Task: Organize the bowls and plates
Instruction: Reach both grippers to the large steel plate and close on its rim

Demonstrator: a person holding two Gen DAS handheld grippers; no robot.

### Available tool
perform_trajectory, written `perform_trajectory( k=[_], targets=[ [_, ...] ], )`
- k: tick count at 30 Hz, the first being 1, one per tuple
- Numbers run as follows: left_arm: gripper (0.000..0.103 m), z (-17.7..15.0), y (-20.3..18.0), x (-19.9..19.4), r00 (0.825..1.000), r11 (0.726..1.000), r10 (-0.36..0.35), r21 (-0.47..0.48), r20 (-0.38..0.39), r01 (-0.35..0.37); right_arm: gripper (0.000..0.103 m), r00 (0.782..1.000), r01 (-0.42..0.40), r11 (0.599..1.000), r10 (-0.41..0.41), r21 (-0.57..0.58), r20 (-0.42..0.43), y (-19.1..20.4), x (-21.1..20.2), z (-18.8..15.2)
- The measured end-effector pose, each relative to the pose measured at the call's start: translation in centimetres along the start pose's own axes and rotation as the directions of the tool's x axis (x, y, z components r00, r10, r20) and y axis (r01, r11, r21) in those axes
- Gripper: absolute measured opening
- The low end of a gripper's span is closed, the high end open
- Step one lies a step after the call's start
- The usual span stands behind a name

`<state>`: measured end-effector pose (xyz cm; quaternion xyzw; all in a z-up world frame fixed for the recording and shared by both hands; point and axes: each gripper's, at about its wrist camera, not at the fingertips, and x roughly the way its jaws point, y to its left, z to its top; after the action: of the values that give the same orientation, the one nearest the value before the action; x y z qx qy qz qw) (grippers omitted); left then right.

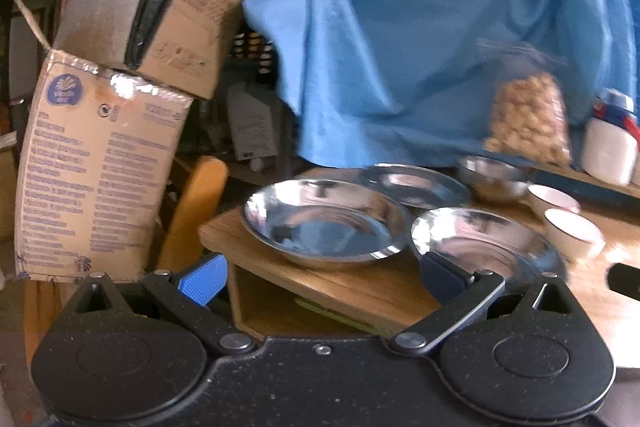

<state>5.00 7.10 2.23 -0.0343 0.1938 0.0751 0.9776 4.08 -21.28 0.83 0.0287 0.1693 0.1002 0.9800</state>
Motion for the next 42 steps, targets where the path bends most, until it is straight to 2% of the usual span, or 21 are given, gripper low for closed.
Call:
perform_trajectory(
  k=[3,8,11,15,20,27,32,37,42],
  targets=[
    [0.102,1.5,1.9,1.8,0.999,0.999,0.024,-0.029,-0.030,-0.024,0.103,0.999,-0.033,0.999,0.033,-0.014,0.006,0.7,1.2,1.0],
    [0.102,3.5,3.8,3.4,0.998,0.998,0.067,0.000,0.016,-0.067,0.103,0.992,-0.124,0.990,0.124,-0.066,-0.003,2.6,3.6,2.9],
    [0.102,5.0,4.9,4.8,1.000,1.000,0.014,0.020,0.006,-0.014,0.103,0.983,-0.182,0.978,0.179,-0.105,-0.033,4.1,5.4,4.2],
    [0.102,6.5,6.2,7.5,0.995,0.998,-0.062,0.023,-0.082,0.064,0.103,0.970,-0.238,0.960,0.228,-0.150,-0.083,5.9,8.2,5.9],
    [0.102,7.4,7.0,9.9,0.981,0.990,-0.131,0.025,-0.144,0.136,0.103,0.937,-0.326,0.936,0.302,-0.131,-0.176,7.3,12.0,8.1],
    [0.102,7.6,7.3,11.6,0.962,0.983,-0.172,0.029,-0.212,0.182,0.099,0.867,-0.428,0.903,0.396,-0.044,-0.303,8.6,16.2,9.0],
    [0.099,7.5,7.6,12.0,0.948,0.972,-0.226,0.009,-0.225,0.234,0.092,0.843,-0.435,0.900,0.393,-0.035,-0.367,9.8,18.3,9.0],
    [0.096,7.4,7.5,12.4,0.938,0.966,-0.250,0.003,-0.239,0.258,0.083,0.807,-0.461,0.888,0.419,0.000,-0.415,10.5,19.7,9.1],
    [0.085,7.1,7.9,12.8,0.924,0.960,-0.276,-0.035,-0.263,0.277,0.071,0.795,-0.459,0.888,0.421,0.020,-0.436,10.8,20.7,9.7]
  ],
)
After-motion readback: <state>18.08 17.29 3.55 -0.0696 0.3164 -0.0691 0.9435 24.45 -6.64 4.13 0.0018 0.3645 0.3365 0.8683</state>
